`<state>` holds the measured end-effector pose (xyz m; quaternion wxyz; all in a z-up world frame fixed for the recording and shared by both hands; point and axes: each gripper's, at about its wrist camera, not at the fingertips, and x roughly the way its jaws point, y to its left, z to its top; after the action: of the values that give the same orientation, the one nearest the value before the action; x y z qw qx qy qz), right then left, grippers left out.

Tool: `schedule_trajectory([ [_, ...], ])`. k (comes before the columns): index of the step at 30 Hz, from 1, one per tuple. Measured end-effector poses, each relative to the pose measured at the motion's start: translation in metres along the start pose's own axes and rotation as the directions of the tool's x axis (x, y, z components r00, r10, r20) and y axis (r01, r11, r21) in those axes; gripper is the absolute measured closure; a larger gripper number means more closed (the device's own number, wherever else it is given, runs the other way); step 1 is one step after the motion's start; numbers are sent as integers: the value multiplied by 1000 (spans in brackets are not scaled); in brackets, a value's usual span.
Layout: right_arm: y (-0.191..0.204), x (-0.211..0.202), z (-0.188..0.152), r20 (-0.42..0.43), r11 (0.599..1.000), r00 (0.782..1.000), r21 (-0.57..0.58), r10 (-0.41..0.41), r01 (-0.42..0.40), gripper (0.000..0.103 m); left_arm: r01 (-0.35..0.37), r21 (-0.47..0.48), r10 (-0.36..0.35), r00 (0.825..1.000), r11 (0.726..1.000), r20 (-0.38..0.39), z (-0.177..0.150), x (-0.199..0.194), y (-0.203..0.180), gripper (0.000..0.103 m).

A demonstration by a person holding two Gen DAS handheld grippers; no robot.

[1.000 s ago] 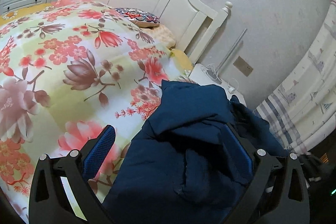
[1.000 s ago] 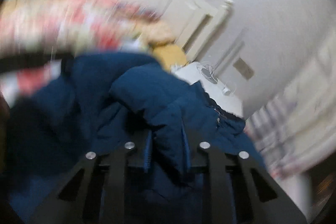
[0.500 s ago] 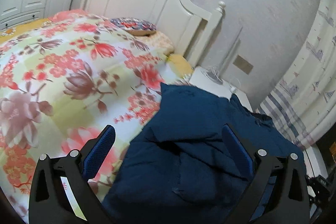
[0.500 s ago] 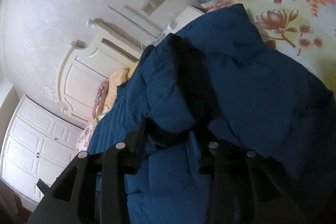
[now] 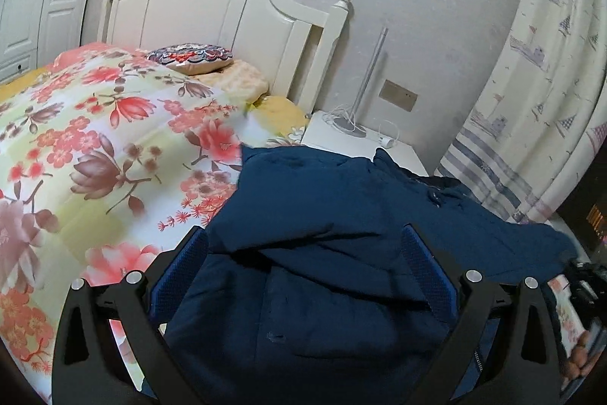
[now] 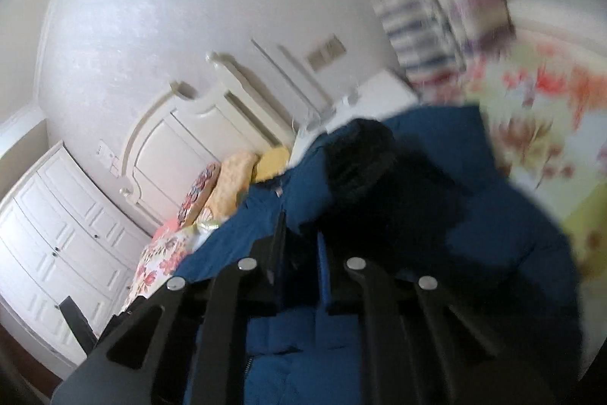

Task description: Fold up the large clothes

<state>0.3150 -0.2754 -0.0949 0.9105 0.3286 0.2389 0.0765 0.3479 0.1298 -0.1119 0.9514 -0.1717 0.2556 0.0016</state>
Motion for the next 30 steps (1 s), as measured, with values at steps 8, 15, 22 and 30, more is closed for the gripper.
schedule_trajectory([
  [8,-41,15,-29,-219,976,964,123,-148,178,89,-11,-6,11,1000,1000,-25,-1,4,0,6],
  [15,27,-37,-6,91,922,926,-103,-365,374,57,-25,-9,24,999,1000,-20,-1,3,1,6],
  [22,99,56,-6,-36,769,909,-549,-414,328,47,-14,11,14,1000,1000,-15,-1,2,-4,6],
  [30,39,90,-32,-94,765,865,-521,-493,379,44,-9,-78,9,1000,997,8,3,-4,13,6],
])
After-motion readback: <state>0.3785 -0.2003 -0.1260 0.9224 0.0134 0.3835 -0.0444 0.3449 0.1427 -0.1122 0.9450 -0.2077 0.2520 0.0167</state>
